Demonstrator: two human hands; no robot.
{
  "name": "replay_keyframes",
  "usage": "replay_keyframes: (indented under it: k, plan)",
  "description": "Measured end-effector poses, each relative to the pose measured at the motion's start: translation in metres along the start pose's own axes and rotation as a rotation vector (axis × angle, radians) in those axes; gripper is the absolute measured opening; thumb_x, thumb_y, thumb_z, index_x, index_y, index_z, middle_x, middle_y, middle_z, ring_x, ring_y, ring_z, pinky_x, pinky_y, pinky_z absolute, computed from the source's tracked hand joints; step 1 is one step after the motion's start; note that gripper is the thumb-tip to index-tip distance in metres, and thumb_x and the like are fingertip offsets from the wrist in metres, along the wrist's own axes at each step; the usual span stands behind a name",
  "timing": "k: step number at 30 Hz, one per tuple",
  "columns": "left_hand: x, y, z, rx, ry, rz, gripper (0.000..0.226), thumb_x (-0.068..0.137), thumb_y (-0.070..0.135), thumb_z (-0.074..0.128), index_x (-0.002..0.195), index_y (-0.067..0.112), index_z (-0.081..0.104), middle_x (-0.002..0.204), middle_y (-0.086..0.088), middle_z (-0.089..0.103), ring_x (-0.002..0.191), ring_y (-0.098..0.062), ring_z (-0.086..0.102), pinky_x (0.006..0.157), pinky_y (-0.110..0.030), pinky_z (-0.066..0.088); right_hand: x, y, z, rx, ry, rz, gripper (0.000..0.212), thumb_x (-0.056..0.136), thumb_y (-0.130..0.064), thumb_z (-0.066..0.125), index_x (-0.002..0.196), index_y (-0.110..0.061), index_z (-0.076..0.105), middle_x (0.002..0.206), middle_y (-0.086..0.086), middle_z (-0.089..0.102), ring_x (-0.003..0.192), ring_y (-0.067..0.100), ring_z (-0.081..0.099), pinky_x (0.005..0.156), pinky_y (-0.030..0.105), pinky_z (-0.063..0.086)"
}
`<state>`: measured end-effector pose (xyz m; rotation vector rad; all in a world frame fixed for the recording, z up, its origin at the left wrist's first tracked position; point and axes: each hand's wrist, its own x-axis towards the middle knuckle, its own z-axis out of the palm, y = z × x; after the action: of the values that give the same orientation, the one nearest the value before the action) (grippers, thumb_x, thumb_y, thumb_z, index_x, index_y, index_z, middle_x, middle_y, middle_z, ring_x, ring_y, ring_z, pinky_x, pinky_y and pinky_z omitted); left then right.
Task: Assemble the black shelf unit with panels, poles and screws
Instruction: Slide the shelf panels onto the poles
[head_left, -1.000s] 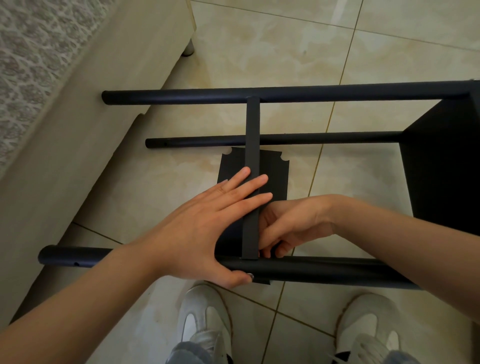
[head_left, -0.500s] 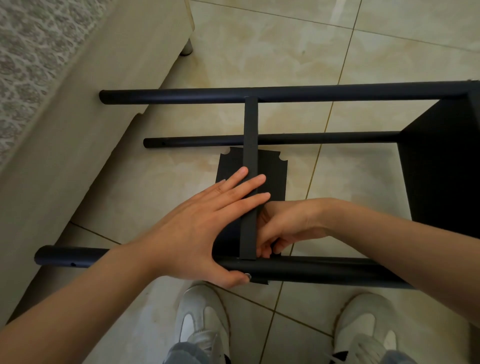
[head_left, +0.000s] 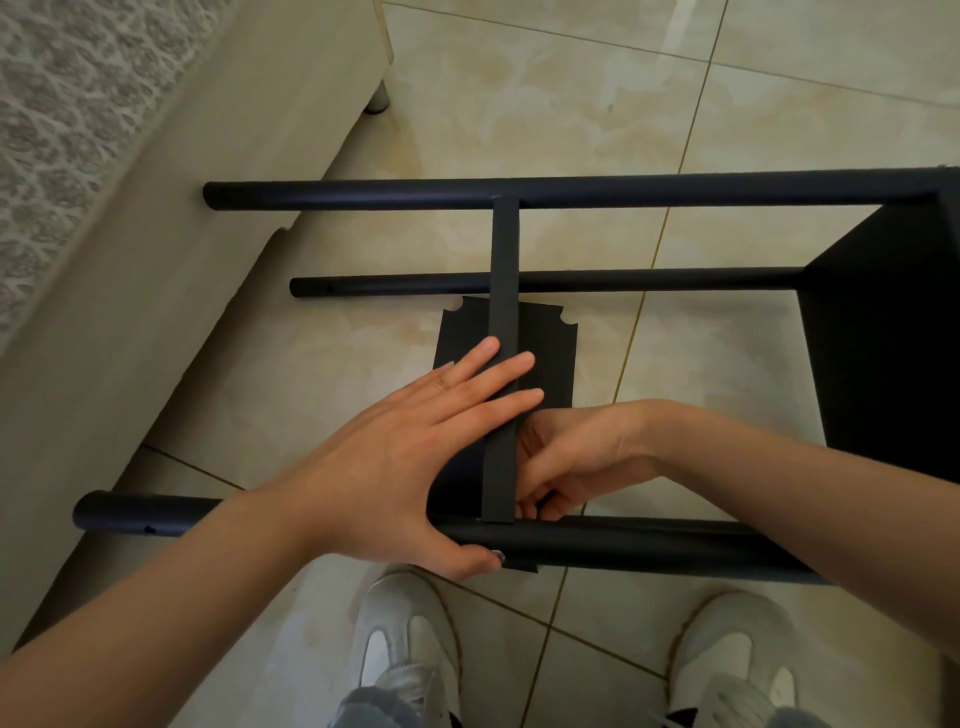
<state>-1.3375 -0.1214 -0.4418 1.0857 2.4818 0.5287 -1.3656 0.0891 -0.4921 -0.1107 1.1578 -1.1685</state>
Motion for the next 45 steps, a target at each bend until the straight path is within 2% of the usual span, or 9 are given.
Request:
replay_keyframes:
  k: [6, 11, 15, 19, 22, 25, 36, 45]
  plan:
    - [0.0, -0.001, -0.001, -0.002, -0.004, -0.006, 0.109, 0.071, 0.074, 0.066, 0.159, 0.035, 0.014, 0.166, 0.021, -0.007, 0.153, -0.006, -0.013, 0.117, -0.034, 0.005, -0.004, -0.002, -0.002, -0.013, -0.033, 0.004, 0.012, 0.095, -0.004, 0.057, 0.103, -0.004, 0.065, 0.091, 0.009, 0.064, 0.086, 0.02, 0.058, 0.095, 0.042, 0.042]
    - [0.0, 0.0, -0.001, -0.01, -0.008, -0.004, 0.109, 0.071, 0.074, 0.065, 0.159, 0.036, 0.014, 0.166, 0.021, -0.007, 0.153, -0.006, -0.013, 0.117, -0.035, 0.005, -0.003, -0.003, 0.001, -0.016, -0.049, 0.038, 0.021, 0.096, -0.01, 0.056, 0.116, -0.003, 0.061, 0.097, 0.011, 0.061, 0.087, 0.02, 0.059, 0.086, 0.034, 0.049]
    - [-0.001, 0.0, -0.001, -0.01, -0.008, -0.008, 0.109, 0.071, 0.074, 0.065, 0.159, 0.036, 0.014, 0.166, 0.021, -0.007, 0.153, -0.006, -0.013, 0.118, -0.035, 0.006, 0.002, -0.002, 0.001, -0.035, -0.015, 0.059, 0.031, 0.096, -0.013, 0.057, 0.124, 0.001, 0.058, 0.101, 0.015, 0.059, 0.088, 0.022, 0.058, 0.084, 0.032, 0.049]
    - [-0.001, 0.0, -0.001, -0.006, -0.007, -0.003, 0.109, 0.071, 0.073, 0.066, 0.159, 0.034, 0.014, 0.166, 0.02, -0.006, 0.153, -0.007, -0.012, 0.118, -0.035, 0.007, -0.003, -0.003, -0.004, -0.028, -0.004, -0.001, 0.015, 0.096, -0.013, 0.057, 0.107, -0.008, 0.066, 0.091, 0.007, 0.064, 0.083, 0.016, 0.059, 0.08, 0.029, 0.048]
    - [0.0, 0.0, -0.002, -0.003, -0.004, -0.002, 0.109, 0.072, 0.073, 0.065, 0.159, 0.035, 0.013, 0.166, 0.02, -0.007, 0.153, -0.006, -0.012, 0.118, -0.034, 0.006, -0.004, -0.003, -0.003, -0.045, -0.014, -0.017, 0.011, 0.095, -0.007, 0.058, 0.098, -0.009, 0.068, 0.089, 0.006, 0.067, 0.083, 0.016, 0.061, 0.084, 0.032, 0.047]
    - [0.0, 0.0, -0.002, -0.004, -0.003, -0.004, 0.108, 0.071, 0.074, 0.065, 0.159, 0.035, 0.014, 0.166, 0.021, -0.007, 0.153, -0.006, -0.012, 0.117, -0.034, 0.007, -0.002, -0.004, -0.001, -0.063, 0.006, -0.01, 0.01, 0.094, -0.004, 0.058, 0.1, -0.005, 0.065, 0.087, 0.007, 0.064, 0.082, 0.017, 0.06, 0.087, 0.036, 0.046]
    - [-0.001, -0.002, 0.0, 0.004, 0.006, 0.004, 0.11, 0.07, 0.073, 0.067, 0.159, 0.034, 0.015, 0.167, 0.019, -0.005, 0.153, -0.008, -0.011, 0.117, -0.034, 0.008, -0.001, -0.008, 0.005, 0.027, -0.058, 0.07, 0.01, 0.099, -0.008, 0.05, 0.098, -0.011, 0.06, 0.077, 0.001, 0.056, 0.066, 0.011, 0.052, 0.073, 0.027, 0.047]
    - [0.0, -0.002, 0.0, 0.0, 0.007, 0.003, 0.11, 0.071, 0.074, 0.067, 0.159, 0.035, 0.014, 0.167, 0.02, -0.006, 0.153, -0.008, -0.011, 0.116, -0.034, 0.008, -0.004, -0.006, 0.004, -0.028, -0.016, 0.053, 0.007, 0.097, -0.01, 0.055, 0.101, -0.006, 0.06, 0.078, 0.0, 0.06, 0.069, 0.01, 0.058, 0.074, 0.025, 0.05]
